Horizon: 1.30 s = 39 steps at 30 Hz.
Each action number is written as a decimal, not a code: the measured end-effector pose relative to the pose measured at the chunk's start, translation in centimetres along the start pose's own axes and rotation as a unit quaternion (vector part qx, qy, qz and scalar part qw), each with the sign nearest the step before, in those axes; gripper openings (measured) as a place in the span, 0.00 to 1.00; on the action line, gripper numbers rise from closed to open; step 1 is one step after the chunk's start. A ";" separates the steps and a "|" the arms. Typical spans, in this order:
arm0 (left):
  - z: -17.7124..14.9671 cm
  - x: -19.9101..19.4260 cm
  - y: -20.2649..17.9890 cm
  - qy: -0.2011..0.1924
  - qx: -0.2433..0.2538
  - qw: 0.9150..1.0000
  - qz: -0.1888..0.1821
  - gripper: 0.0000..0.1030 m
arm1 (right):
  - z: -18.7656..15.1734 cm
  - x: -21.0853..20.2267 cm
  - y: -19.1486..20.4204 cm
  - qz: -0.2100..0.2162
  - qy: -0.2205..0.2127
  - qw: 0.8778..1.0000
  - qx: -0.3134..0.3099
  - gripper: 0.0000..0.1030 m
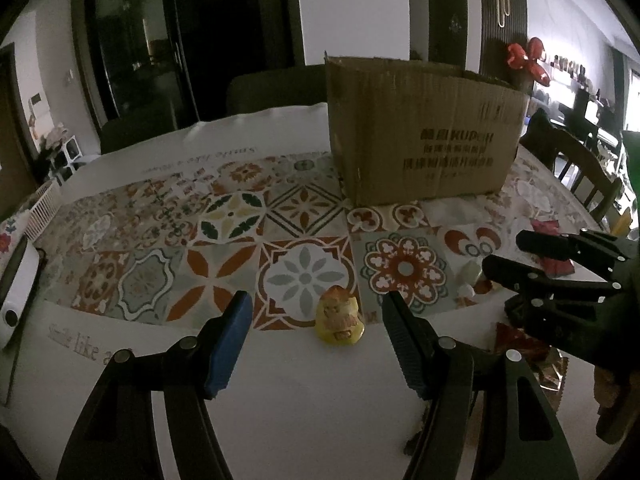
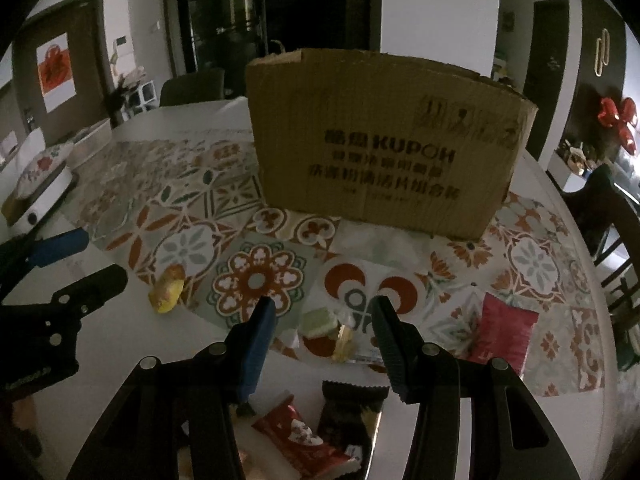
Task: Organize snacks
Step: 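Move both tools back from the box toward the remaining snacks, then grasp and lift the yellow pouch with the left tool while the right tool grasps the green-wrapped candy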
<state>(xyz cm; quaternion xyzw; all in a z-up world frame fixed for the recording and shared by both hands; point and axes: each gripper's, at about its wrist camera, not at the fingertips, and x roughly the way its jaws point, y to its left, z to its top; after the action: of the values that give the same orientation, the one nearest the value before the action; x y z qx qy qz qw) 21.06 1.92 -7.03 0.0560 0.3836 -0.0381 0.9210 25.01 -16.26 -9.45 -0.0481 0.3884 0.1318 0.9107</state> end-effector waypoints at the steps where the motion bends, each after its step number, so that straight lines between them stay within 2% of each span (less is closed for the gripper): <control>1: -0.1 0.3 -0.1 0.002 0.002 1.000 0.001 0.64 | 0.0 0.2 0.0 0.002 0.003 1.000 0.000 0.50; 21: -0.4 5.9 -0.5 0.061 -0.014 0.998 -0.010 0.64 | -0.1 4.2 -1.0 0.025 0.054 0.998 0.000 0.49; 26: -0.3 6.7 -0.5 0.070 -0.024 0.997 -0.019 0.54 | 0.0 5.1 -1.2 0.031 0.061 0.998 0.010 0.47; 28: -0.2 6.8 -0.5 0.073 -0.026 0.997 -0.024 0.51 | 0.0 5.2 -1.2 0.035 0.061 0.997 0.013 0.41; 30: -0.3 7.0 -0.6 0.079 -0.029 0.996 -0.030 0.45 | -0.1 5.2 -1.0 0.035 0.060 0.998 0.010 0.40; 32: -0.3 7.0 -0.6 0.077 -0.030 0.996 -0.033 0.34 | 0.0 5.3 -0.9 0.036 0.059 0.998 0.007 0.38; 39: -0.1 6.8 -0.9 0.077 -0.029 0.996 -0.041 0.33 | -0.1 5.2 -0.8 0.045 0.055 0.997 0.013 0.33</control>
<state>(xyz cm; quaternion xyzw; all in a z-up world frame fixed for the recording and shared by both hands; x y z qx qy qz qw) 25.65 0.84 -11.98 0.0162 0.4559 -0.0603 0.8878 28.61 -16.04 -13.33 -0.0254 0.4410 0.1646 0.8819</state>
